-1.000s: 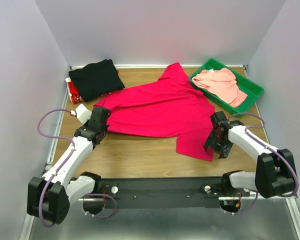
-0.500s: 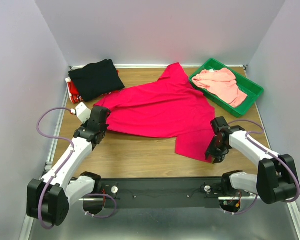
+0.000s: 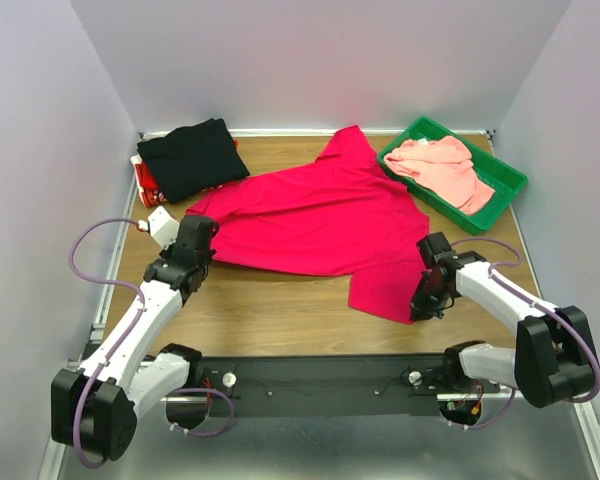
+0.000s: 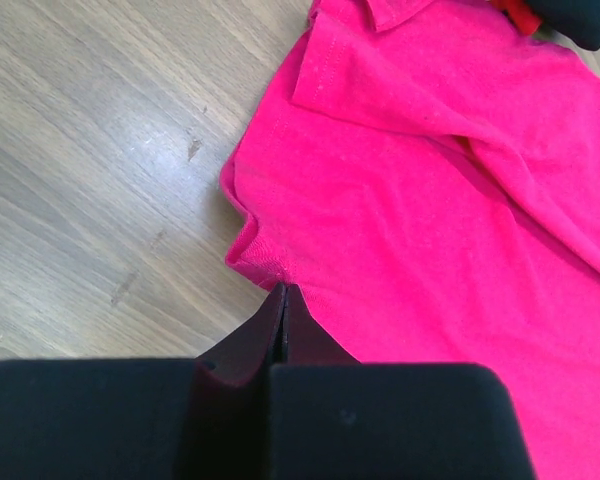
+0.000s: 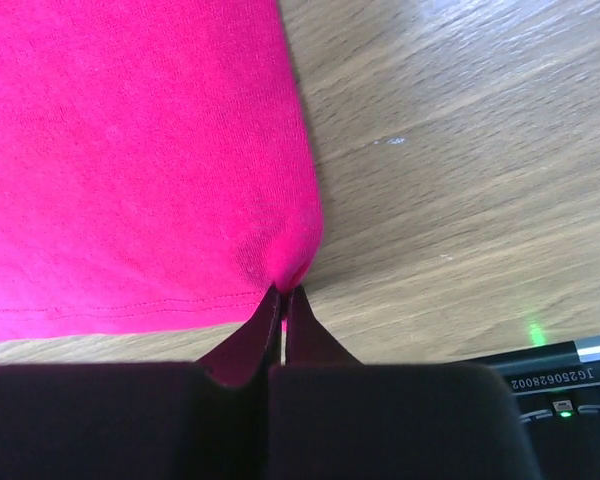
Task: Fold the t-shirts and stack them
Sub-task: Fold the tshirt
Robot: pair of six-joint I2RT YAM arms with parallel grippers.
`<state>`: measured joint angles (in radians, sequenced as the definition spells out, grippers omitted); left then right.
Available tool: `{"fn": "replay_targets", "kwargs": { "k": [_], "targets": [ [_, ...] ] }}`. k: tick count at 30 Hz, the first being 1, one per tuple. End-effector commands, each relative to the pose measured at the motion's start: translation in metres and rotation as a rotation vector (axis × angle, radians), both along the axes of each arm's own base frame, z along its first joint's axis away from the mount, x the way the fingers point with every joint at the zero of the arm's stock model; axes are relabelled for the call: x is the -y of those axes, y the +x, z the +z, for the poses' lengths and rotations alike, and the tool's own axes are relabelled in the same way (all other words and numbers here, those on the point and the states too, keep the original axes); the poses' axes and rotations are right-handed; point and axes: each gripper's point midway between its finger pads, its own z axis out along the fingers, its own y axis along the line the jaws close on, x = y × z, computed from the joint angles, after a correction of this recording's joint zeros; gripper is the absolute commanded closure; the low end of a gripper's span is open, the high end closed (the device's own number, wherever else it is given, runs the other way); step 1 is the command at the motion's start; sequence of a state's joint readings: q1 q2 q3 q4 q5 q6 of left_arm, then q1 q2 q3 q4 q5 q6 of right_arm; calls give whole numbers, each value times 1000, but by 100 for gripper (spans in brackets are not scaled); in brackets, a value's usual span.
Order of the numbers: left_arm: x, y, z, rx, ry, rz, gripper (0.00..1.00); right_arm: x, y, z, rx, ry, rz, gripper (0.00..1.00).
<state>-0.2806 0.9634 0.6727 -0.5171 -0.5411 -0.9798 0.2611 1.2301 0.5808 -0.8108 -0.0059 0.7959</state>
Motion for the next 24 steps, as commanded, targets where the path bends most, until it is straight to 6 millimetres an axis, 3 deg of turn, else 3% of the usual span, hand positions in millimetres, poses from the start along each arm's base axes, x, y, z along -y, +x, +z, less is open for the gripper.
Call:
{"fn": "replay_targets", "kwargs": {
  "k": [1,4,8,11,24],
  "targets": [
    [-15,-8,7,-2,37,64,100,3,6,10,11,-33,14,100],
    [-17,-14,11,-21,28,86,100,5,9,27,11,-47,16,100],
    [-16,-21,17,-35,10,88,100,-7,21,57,46,3,-10,100],
    [-16,-33,23,-47,-18,100,100,-8,17,71,29,-16,7,100],
    [-21,-79,56,30,-143,158,100,4,-9,106,10,-56,46,100]
  ]
}}
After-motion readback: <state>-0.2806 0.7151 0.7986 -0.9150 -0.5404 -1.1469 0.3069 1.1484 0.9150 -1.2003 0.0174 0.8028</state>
